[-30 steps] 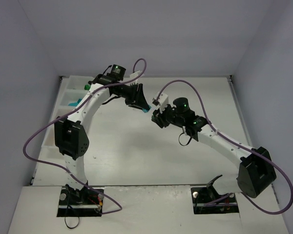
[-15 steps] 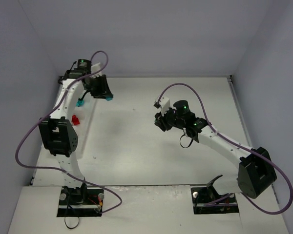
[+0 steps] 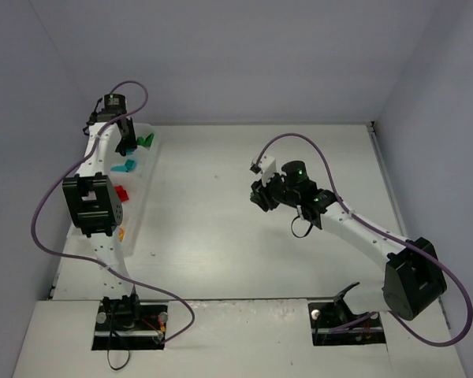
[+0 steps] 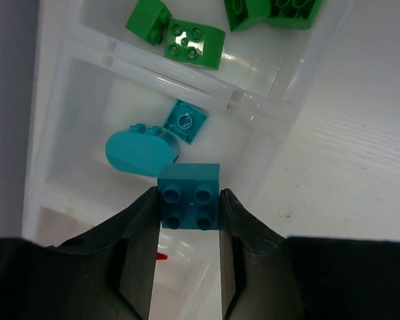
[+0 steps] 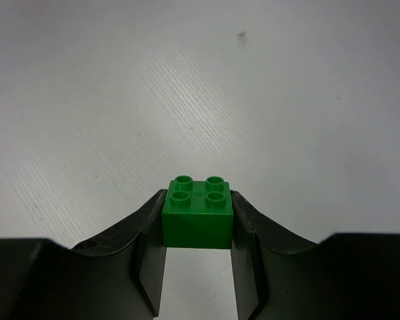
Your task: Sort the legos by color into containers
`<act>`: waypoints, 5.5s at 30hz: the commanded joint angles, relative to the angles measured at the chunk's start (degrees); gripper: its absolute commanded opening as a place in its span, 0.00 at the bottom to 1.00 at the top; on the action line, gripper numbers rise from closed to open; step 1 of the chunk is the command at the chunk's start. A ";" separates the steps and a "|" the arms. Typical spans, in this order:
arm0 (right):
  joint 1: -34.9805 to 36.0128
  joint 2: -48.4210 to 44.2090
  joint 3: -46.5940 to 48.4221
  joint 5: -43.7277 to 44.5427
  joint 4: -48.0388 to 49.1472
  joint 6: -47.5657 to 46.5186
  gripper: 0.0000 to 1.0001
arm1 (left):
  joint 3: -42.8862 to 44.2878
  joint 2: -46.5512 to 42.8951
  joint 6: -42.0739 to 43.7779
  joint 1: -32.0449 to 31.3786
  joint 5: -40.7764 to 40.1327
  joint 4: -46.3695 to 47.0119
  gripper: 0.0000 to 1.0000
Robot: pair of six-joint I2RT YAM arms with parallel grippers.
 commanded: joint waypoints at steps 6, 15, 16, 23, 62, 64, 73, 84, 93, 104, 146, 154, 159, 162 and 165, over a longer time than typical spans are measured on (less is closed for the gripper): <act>-0.80 -1.67 1.46 -1.42 2.67 1.39 0.00 | 5.68 3.59 0.66 -0.01 -0.37 0.56 0.25; -0.89 -1.40 2.43 -2.30 2.67 1.39 0.00 | -0.28 -3.60 -1.89 -0.62 3.86 1.70 0.56; -0.89 -1.49 2.61 -2.39 2.67 1.39 0.00 | -0.99 -4.49 -2.24 -0.80 6.12 1.53 0.57; -0.81 -3.25 4.19 -3.18 3.02 1.13 0.00 | -8.37 -13.98 -7.77 -4.75 24.09 0.47 0.60; 2.27 -2.63 7.71 -3.44 2.23 0.25 0.03 | -11.72 -12.14 -10.16 -35.25 53.16 3.99 0.58; 2.27 -2.46 7.70 -3.53 2.32 0.25 0.03 | -11.46 -12.14 -10.77 -35.34 53.16 4.87 0.49; 2.27 -1.23 7.88 -3.36 2.32 0.69 0.15 | -11.10 -12.32 -10.34 -35.26 54.04 5.92 0.03; 2.01 -0.08 7.35 2.62 1.97 5.43 1.00 | -3.31 -10.39 -0.68 -23.06 32.46 -4.25 0.03; 1.66 -0.61 5.68 2.62 1.27 7.98 1.00 | 1.90 -5.21 5.57 -9.78 -1.82 8.09 0.04; 1.13 0.62 7.26 -0.02 -1.19 10.18 1.00 | 22.02 14.13 6.54 -2.21 -5.38 11.81 0.14; -2.39 -26.18 9.29 32.14 -20.35 20.46 1.00 | -41.07 -77.17 -9.10 -13.54 3.68 -6.99 0.82; -2.39 -31.45 9.02 35.40 -22.02 22.66 1.00 | -46.61 -85.17 -10.77 -16.44 1.13 -11.13 0.82; -2.39 -34.18 9.02 34.18 -22.99 23.45 1.00 | -49.16 -88.43 -13.32 -16.97 2.72 -11.83 0.82; -2.39 -36.11 8.76 33.21 -23.34 23.80 1.00 | -48.81 -90.27 -14.19 -17.06 2.02 -12.44 0.82; -2.39 -36.82 9.11 31.81 -23.78 23.89 1.00 | -48.02 -91.50 -14.55 -16.97 1.40 -13.41 0.82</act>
